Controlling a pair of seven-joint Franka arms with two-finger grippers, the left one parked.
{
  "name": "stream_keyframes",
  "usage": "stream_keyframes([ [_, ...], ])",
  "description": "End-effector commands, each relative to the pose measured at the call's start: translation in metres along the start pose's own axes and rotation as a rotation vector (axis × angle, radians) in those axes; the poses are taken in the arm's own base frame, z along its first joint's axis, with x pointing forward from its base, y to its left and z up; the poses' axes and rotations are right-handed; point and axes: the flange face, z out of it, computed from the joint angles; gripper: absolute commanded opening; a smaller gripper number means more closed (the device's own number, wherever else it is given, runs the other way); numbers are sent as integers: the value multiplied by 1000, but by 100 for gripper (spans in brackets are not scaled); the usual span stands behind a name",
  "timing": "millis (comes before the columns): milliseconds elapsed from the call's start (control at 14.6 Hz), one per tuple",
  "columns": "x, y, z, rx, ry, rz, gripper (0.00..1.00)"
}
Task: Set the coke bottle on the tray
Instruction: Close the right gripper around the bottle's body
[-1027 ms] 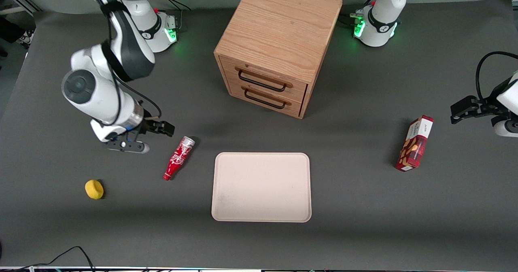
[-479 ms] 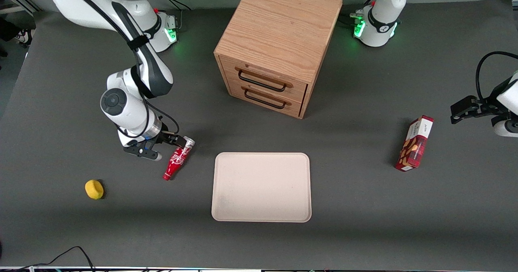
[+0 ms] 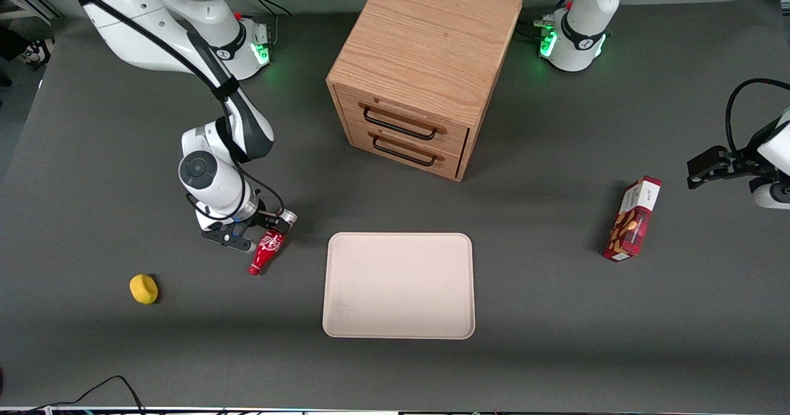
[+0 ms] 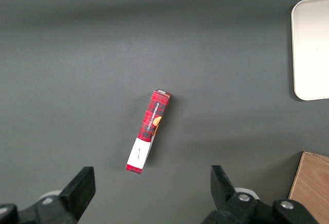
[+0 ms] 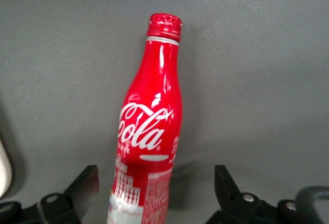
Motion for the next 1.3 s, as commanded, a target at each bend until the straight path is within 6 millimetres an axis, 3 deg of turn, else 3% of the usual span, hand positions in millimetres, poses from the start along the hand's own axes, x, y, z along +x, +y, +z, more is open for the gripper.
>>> stream_keyframes([
  [0,4,-1,11,8,22,40,100],
  [274,13,-6,18,15,28,79,94],
  [342,14,-8,19,16,28,83,82],
  [411,14,-8,20,15,28,94,62],
  [479,14,-10,20,16,30,101,24],
  [548,14,-11,19,17,31,109,0],
  [1027,16,-9,18,16,33,117,0],
  [1164,18,-9,6,18,42,115,0],
  [1233,20,-8,-12,12,43,118,0],
])
